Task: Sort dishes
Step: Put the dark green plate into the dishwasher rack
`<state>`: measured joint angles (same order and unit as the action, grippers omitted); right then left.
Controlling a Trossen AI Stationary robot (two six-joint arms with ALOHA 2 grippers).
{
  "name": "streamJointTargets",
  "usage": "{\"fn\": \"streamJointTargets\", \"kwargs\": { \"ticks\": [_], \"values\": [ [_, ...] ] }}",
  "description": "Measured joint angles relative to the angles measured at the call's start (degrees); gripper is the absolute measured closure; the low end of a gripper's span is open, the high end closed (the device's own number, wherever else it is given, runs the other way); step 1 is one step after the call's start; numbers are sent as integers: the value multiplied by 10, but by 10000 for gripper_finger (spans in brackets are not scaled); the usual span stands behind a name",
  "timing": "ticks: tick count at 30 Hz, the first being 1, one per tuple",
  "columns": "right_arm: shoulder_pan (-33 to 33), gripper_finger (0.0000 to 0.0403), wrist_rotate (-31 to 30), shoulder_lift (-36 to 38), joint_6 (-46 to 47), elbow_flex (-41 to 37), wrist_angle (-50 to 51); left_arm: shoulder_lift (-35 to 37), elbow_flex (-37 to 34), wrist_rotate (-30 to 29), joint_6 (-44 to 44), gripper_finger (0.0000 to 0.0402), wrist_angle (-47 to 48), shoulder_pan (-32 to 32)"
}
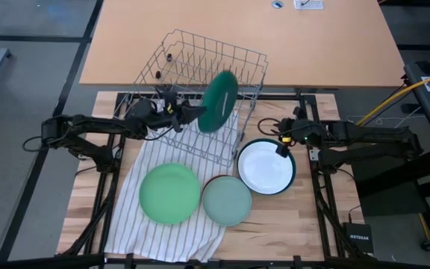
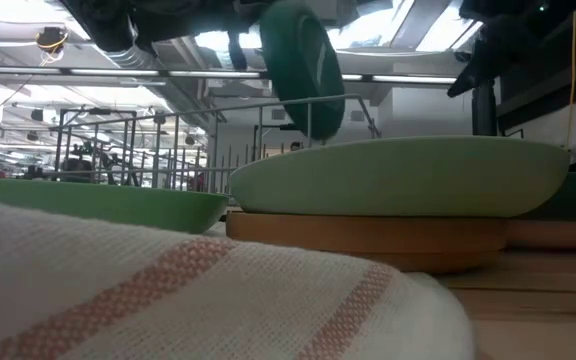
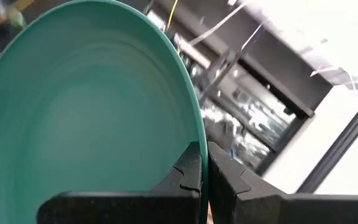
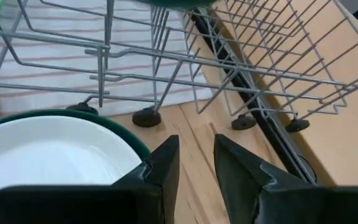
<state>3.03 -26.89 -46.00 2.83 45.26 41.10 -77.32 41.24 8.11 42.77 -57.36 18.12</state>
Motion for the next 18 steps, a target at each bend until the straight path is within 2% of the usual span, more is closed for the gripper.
{"fn": "streamJointTargets", "kwargs": {
  "ticks": [4,9,15,18],
  "values": [
    [0,300,-14,0,-6,-8,-51,1,11,-33,-31,401,-39,20],
    [0,300,-42,0,-18,-9,-91,-30,80,-34,-68,401,-31,47],
    [0,300,-46,0,-20,-9,-100,-140,220,46,-82,401,-22,70],
    [0,300,-46,0,-20,-9,-97,-196,292,63,-81,401,20,84]
  ]
}}
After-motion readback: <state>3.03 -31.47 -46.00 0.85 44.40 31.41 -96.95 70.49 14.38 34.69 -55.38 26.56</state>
